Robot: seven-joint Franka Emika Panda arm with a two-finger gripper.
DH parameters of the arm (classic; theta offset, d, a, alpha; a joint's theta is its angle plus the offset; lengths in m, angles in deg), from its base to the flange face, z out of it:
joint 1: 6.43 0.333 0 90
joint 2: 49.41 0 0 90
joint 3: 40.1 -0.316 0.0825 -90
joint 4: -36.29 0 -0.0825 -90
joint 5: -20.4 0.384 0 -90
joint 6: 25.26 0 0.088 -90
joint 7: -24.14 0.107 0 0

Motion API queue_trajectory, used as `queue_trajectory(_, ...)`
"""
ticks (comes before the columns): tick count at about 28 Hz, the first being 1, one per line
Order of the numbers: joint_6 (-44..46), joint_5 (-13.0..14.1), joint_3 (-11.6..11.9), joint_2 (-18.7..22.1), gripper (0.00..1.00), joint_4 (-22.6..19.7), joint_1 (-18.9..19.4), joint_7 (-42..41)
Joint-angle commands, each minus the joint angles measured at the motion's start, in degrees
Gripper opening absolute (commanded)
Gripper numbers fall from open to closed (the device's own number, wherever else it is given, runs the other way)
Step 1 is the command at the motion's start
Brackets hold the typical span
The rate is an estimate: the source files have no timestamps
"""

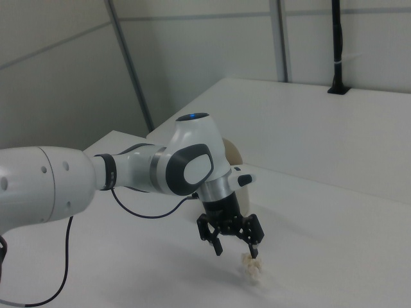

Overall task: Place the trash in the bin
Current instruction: 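Lower the open gripper onto the crumpled white paper ball and close it, then lift the paper ball and carry it over the cream bin opening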

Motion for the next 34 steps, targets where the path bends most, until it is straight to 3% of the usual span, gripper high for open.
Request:
queue_trajectory(1,-3.01,-1.02,0.26,-0.36,1.00,-0.48,-0.06,-1.51)
queue_trajectory(24,-9.69,-1.11,0.26,-6.42,1.00,0.04,-1.91,-0.81)
queue_trajectory(25,-9.96,-1.11,0.26,-6.60,0.98,0.04,-1.91,-0.81)
queue_trajectory(26,-10.14,-1.11,0.26,-6.60,0.80,0.04,-2.08,-0.90)
queue_trajectory(29,-10.14,-1.11,0.26,-6.43,0.57,0.04,-2.61,-1.08)
queue_trajectory(32,-9.87,-0.93,0.26,-5.81,0.41,0.13,-2.61,-1.16)
queue_trajectory(34,-9.87,-0.85,0.26,-5.81,0.37,0.13,-2.61,-1.16)
